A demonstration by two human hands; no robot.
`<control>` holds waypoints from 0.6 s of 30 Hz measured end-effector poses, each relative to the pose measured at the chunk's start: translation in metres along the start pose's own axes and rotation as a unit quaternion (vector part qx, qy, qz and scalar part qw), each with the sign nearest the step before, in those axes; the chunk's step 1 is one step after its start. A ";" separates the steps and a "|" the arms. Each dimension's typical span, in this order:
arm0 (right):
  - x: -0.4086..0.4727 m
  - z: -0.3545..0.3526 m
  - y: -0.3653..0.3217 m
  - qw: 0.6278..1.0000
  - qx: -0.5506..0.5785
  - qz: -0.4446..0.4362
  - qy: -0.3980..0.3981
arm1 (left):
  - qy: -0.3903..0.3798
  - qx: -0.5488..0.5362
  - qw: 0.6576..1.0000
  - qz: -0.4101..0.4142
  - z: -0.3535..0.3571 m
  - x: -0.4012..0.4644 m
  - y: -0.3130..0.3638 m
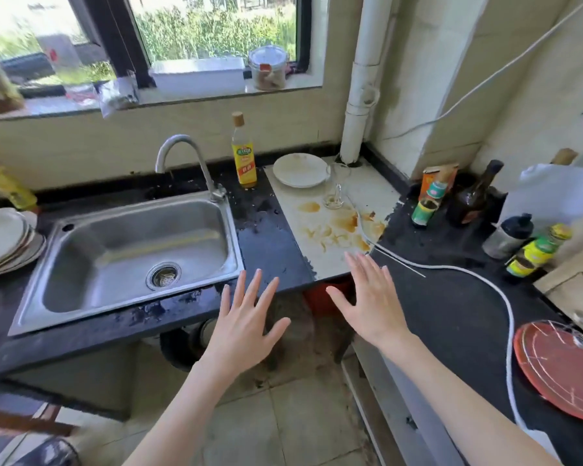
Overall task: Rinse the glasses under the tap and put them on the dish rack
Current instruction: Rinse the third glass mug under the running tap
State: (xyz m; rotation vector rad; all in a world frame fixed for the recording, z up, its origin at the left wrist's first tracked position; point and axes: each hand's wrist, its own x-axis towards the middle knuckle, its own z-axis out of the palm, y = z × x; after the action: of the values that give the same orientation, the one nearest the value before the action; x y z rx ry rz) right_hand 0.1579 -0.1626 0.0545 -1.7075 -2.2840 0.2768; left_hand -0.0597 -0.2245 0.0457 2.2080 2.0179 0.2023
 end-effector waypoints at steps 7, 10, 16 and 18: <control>0.104 0.011 0.007 1.000 0.015 0.014 -0.016 | -0.026 -0.017 1.000 -0.007 -0.002 0.095 -0.026; 0.148 0.023 0.013 0.999 0.012 0.026 -0.030 | -0.046 -0.010 0.999 -0.006 0.011 0.140 -0.042; 0.231 0.043 0.030 0.995 0.001 0.078 -0.054 | -0.072 -0.012 0.997 0.022 0.011 0.235 -0.079; 0.253 0.047 0.036 0.993 0.024 0.099 -0.058 | -0.078 -0.008 0.996 0.033 0.009 0.260 -0.086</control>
State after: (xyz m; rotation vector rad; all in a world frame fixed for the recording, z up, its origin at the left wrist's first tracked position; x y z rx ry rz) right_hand 0.1080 0.0910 0.0251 -1.9420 -2.1692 0.4798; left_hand -0.1186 0.0420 0.0204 2.2074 1.8582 0.0526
